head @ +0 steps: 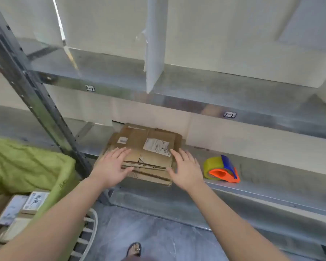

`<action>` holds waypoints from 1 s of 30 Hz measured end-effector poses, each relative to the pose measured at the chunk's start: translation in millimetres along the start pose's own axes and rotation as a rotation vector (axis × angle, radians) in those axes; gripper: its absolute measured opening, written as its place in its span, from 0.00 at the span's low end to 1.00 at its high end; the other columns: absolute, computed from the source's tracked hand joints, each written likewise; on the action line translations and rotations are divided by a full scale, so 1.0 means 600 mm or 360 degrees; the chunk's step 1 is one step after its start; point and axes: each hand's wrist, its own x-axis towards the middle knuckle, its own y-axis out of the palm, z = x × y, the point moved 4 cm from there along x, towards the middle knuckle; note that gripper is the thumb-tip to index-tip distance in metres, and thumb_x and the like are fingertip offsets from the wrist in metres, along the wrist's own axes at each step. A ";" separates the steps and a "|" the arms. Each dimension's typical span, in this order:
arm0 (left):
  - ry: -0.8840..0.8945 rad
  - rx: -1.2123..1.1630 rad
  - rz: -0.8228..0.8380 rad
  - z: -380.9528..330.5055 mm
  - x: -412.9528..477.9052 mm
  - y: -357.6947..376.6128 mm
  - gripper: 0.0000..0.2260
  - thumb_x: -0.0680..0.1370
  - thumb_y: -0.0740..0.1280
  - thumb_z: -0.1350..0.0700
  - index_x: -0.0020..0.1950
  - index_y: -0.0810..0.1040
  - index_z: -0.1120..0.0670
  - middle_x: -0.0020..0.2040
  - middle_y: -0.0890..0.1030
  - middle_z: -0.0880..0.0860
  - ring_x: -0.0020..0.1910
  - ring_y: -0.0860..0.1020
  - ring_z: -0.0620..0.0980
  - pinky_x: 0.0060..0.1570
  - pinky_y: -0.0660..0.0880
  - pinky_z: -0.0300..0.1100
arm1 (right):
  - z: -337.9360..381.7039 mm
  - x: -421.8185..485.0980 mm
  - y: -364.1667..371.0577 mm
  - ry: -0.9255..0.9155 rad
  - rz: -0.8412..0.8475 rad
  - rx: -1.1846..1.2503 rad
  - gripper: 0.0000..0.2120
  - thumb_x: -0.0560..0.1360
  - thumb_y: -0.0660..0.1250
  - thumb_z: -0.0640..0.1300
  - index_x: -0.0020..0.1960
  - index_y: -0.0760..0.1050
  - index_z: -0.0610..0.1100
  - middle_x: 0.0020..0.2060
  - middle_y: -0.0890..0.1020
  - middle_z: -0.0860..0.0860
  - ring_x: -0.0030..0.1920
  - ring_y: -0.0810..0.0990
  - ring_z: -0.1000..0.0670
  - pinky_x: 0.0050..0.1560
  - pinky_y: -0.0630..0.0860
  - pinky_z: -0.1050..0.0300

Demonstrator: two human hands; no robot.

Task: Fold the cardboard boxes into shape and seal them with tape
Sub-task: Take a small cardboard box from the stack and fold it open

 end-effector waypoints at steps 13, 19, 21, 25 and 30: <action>-0.0153 -0.0476 0.0241 0.120 0.149 0.064 0.34 0.76 0.59 0.35 0.77 0.55 0.48 0.77 0.61 0.51 0.75 0.60 0.53 0.73 0.59 0.51 | -0.026 0.112 0.101 0.0557 0.0042 0.0387 0.36 0.76 0.63 0.62 0.78 0.52 0.54 0.74 0.64 0.49 0.74 0.60 0.46 0.70 0.65 0.46; -0.0345 -0.0668 0.0307 0.118 0.168 0.091 0.37 0.74 0.65 0.36 0.78 0.54 0.47 0.75 0.62 0.52 0.74 0.60 0.55 0.72 0.60 0.54 | -0.036 0.132 0.117 0.0640 0.0060 0.0466 0.40 0.73 0.69 0.58 0.78 0.54 0.50 0.71 0.67 0.46 0.71 0.62 0.43 0.67 0.67 0.47; -0.0395 -0.0793 0.0340 0.109 0.170 0.098 0.38 0.74 0.68 0.39 0.78 0.54 0.47 0.75 0.62 0.53 0.73 0.63 0.55 0.71 0.62 0.54 | -0.040 0.135 0.124 0.0650 0.0084 0.0547 0.40 0.73 0.71 0.55 0.78 0.56 0.49 0.69 0.70 0.45 0.70 0.64 0.42 0.68 0.66 0.48; -0.0515 -0.0988 0.0314 0.101 0.170 0.105 0.39 0.72 0.73 0.47 0.78 0.55 0.47 0.74 0.64 0.55 0.70 0.67 0.56 0.70 0.64 0.53 | -0.046 0.139 0.133 0.0694 0.0048 0.0757 0.40 0.70 0.75 0.49 0.76 0.61 0.46 0.64 0.73 0.43 0.65 0.72 0.44 0.67 0.67 0.53; -0.0498 -0.0981 0.0228 0.094 0.162 0.105 0.37 0.72 0.74 0.50 0.76 0.59 0.48 0.73 0.65 0.54 0.70 0.66 0.54 0.71 0.63 0.50 | -0.053 0.147 0.135 0.0682 0.0062 0.0922 0.40 0.68 0.77 0.43 0.75 0.63 0.48 0.63 0.72 0.44 0.60 0.76 0.47 0.66 0.70 0.56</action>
